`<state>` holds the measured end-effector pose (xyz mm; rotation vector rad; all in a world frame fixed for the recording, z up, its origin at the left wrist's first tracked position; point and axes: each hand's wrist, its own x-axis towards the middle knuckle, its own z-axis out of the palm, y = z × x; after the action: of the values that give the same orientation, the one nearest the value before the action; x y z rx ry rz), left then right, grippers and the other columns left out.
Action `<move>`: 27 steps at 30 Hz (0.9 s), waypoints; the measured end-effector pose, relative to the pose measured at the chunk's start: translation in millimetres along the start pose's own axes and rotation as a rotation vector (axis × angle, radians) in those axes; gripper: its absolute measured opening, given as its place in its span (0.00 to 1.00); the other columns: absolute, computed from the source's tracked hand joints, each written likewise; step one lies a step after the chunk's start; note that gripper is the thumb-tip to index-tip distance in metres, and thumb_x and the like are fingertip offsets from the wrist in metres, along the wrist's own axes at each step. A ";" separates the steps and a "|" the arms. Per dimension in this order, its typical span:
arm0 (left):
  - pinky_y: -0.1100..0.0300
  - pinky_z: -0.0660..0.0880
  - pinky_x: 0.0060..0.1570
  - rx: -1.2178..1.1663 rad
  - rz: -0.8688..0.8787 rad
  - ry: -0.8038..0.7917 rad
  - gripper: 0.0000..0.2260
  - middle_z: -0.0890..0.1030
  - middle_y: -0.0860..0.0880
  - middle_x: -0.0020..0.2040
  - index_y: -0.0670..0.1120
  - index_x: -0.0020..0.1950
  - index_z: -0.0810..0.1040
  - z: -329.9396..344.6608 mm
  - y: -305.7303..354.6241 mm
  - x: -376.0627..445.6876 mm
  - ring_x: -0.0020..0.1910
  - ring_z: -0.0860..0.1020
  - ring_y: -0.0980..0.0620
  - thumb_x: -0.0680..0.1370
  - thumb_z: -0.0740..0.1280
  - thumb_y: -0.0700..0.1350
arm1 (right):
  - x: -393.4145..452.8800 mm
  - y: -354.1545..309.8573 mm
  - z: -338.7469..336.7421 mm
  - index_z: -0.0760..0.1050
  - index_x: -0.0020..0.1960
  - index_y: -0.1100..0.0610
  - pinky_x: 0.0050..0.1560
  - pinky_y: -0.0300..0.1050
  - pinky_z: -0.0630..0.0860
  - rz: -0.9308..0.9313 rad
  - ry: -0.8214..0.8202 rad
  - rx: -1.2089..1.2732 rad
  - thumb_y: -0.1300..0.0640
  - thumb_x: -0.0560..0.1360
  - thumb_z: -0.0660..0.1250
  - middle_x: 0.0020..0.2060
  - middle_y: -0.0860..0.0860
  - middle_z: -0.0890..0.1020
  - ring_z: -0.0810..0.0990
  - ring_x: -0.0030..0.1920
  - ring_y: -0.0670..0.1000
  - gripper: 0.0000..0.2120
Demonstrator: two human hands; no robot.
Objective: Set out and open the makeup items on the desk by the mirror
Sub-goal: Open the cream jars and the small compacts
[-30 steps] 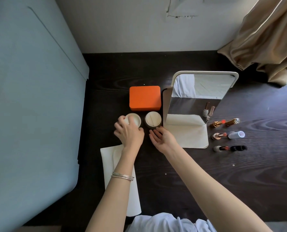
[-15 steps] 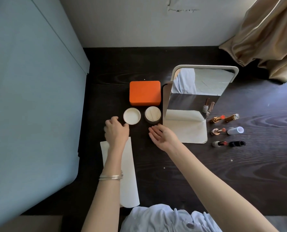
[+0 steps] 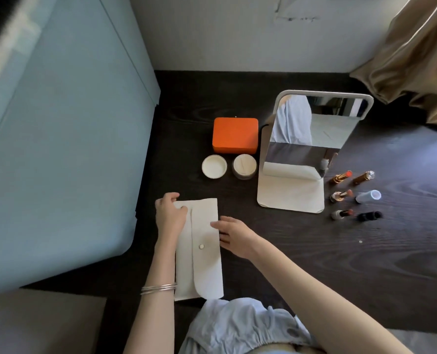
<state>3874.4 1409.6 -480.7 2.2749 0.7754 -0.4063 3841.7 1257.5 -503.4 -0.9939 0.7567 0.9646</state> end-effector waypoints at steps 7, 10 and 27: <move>0.56 0.72 0.60 -0.107 0.083 -0.077 0.14 0.74 0.46 0.64 0.47 0.64 0.74 7.9 5.4 -9.0 0.62 0.74 0.50 0.80 0.60 0.37 | -5.4 8.6 -15.6 0.73 0.63 0.59 0.48 0.44 0.77 -0.209 0.110 -0.163 0.61 0.77 0.65 0.56 0.54 0.81 0.80 0.52 0.52 0.15; 0.53 0.72 0.60 0.170 0.130 -0.051 0.16 0.71 0.45 0.66 0.48 0.65 0.73 9.3 -6.7 -10.4 0.64 0.71 0.45 0.78 0.64 0.39 | -9.2 6.9 -33.0 0.73 0.63 0.60 0.44 0.43 0.77 -0.264 0.200 -0.169 0.62 0.77 0.65 0.57 0.55 0.80 0.80 0.53 0.54 0.15; 0.51 0.75 0.57 0.511 0.101 -0.149 0.35 0.60 0.46 0.68 0.54 0.70 0.62 29.2 -41.7 -47.6 0.65 0.63 0.43 0.68 0.76 0.45 | -7.4 14.5 -70.8 0.71 0.60 0.63 0.54 0.52 0.78 -0.283 0.408 -0.278 0.62 0.75 0.64 0.55 0.57 0.79 0.79 0.55 0.57 0.13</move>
<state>3809.3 1393.8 -500.0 2.6981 0.5175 -0.7896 3819.0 1193.0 -527.9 -1.5261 0.8011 0.6355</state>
